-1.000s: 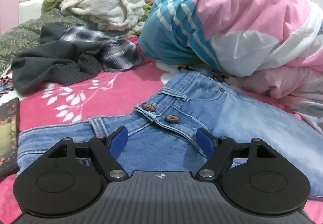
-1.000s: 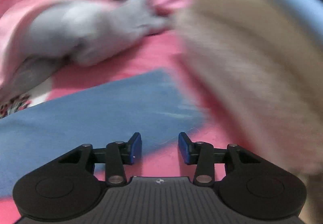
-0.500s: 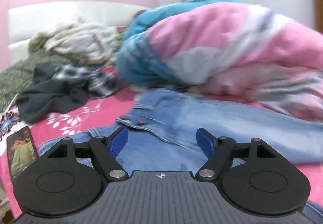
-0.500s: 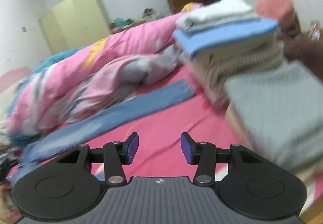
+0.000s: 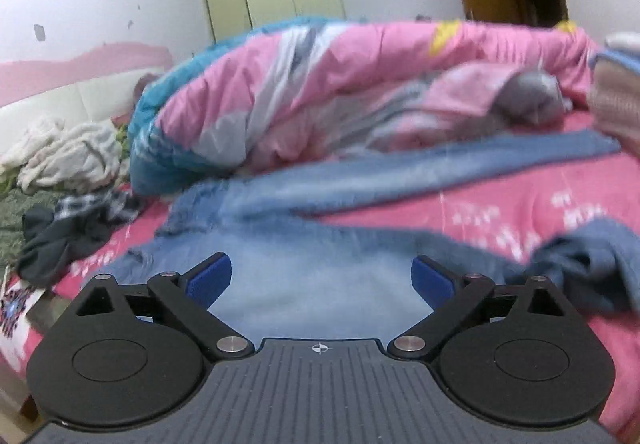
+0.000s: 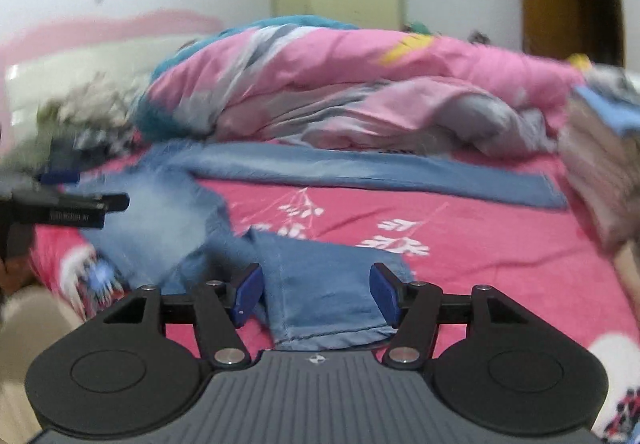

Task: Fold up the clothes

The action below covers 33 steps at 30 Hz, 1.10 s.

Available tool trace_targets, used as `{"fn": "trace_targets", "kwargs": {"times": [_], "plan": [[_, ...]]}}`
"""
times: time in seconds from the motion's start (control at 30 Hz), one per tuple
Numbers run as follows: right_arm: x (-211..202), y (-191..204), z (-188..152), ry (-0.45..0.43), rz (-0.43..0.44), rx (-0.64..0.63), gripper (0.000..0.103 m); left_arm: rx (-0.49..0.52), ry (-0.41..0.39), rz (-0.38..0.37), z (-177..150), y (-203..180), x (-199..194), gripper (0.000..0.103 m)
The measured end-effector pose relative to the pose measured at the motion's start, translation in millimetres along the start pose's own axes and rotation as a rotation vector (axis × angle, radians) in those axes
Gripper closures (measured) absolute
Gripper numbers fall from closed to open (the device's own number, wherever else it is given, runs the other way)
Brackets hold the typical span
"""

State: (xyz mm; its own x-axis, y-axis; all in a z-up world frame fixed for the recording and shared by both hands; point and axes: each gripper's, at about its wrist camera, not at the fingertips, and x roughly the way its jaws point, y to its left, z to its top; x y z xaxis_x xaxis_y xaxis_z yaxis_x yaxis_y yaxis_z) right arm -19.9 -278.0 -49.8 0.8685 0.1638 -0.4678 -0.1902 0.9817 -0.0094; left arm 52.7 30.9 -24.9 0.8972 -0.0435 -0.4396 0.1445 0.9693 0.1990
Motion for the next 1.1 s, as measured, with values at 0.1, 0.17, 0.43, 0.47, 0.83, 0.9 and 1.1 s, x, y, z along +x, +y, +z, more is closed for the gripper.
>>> {"fn": "trace_targets", "kwargs": {"times": [0.1,0.17,0.43,0.47,0.83,0.9,1.1], "plan": [[11,23,-13,0.006,-0.069,-0.141,0.041,-0.013,0.033,-0.008,-5,-7,0,0.006],[19,34,-21,0.002,-0.107,-0.234,0.041,-0.019,0.044,-0.014,-7,-11,0,0.009],[33,24,-28,0.050,-0.168,-0.243,0.094,-0.042,0.074,-0.041,-12,-23,12,0.038],[31,19,-27,0.041,-0.186,-0.230,0.097,-0.045,0.078,-0.044,-13,-25,14,0.039],[-3,-42,-3,-0.044,-0.087,0.044,0.098,-0.007,0.137,-0.079,-18,-39,35,0.046],[-3,-28,-7,-0.048,-0.026,-0.012,0.064,0.003,0.165,-0.081,-18,-42,42,0.046],[32,23,-21,0.049,-0.002,-0.228,0.053,0.004,0.195,-0.093,-21,-46,51,0.046]]}}
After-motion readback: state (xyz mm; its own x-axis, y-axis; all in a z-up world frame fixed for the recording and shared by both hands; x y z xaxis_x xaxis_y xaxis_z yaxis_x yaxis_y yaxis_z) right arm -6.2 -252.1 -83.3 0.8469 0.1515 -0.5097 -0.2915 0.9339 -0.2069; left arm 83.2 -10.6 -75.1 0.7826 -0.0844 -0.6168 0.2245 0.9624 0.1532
